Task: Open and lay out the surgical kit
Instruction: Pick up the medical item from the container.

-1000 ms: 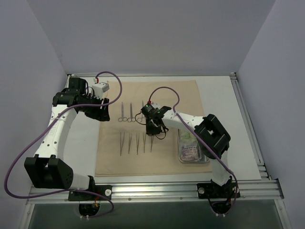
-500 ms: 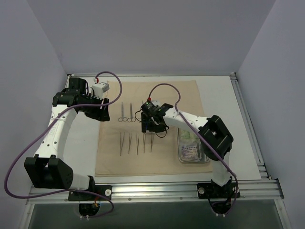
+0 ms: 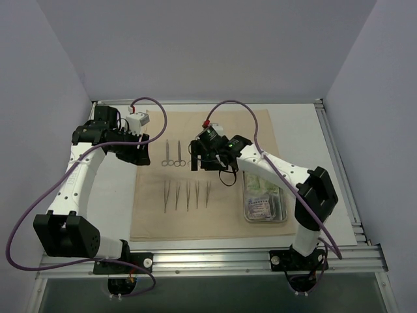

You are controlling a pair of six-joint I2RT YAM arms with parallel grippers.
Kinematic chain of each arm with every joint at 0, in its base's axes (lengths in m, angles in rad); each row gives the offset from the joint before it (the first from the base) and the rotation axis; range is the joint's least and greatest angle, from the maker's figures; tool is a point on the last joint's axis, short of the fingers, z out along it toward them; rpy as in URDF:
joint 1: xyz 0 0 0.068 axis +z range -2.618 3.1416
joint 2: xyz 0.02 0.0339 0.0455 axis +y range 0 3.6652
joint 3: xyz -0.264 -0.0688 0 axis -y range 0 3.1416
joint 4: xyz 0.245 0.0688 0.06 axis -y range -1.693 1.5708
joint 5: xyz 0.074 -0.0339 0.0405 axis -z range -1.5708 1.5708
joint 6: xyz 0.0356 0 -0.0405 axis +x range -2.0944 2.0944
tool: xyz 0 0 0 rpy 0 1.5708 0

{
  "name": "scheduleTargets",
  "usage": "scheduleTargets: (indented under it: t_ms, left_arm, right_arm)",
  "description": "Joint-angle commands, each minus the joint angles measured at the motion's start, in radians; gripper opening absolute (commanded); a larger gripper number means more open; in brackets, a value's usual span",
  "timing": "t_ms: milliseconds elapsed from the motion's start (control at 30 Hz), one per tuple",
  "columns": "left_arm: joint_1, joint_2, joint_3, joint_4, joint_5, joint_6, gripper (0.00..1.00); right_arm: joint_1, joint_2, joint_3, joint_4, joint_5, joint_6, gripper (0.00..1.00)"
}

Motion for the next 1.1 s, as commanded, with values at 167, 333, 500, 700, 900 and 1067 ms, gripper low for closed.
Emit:
scheduleTargets:
  t_ms: [167,333,500,700,900,1067]
  left_arm:
    - [0.002,-0.008,0.031,-0.004,0.004,0.009,0.65]
    - [0.002,-0.006,0.024,-0.001,0.007,0.009,0.65]
    - [0.002,-0.006,0.022,0.002,0.009,0.009,0.65]
    - [0.003,-0.003,0.022,-0.004,0.015,0.012,0.65]
    - [0.003,0.001,0.028,-0.009,0.01,0.012,0.65]
    - [0.003,0.003,0.025,-0.007,0.012,0.012,0.65]
  right_arm:
    - [-0.117,-0.187,-0.024,-0.129,0.126,0.002,0.66]
    - [-0.301,-0.302,-0.234,-0.212,0.192,0.027,0.55]
    - [-0.405,-0.367,-0.394,-0.195,0.189,0.034,0.5]
    - [-0.424,-0.364,-0.471,-0.201,0.163,0.056,0.64]
    - [-0.386,-0.396,-0.514,-0.285,0.065,0.103,0.67]
    - [-0.369,-0.405,-0.614,-0.227,-0.027,0.122,0.68]
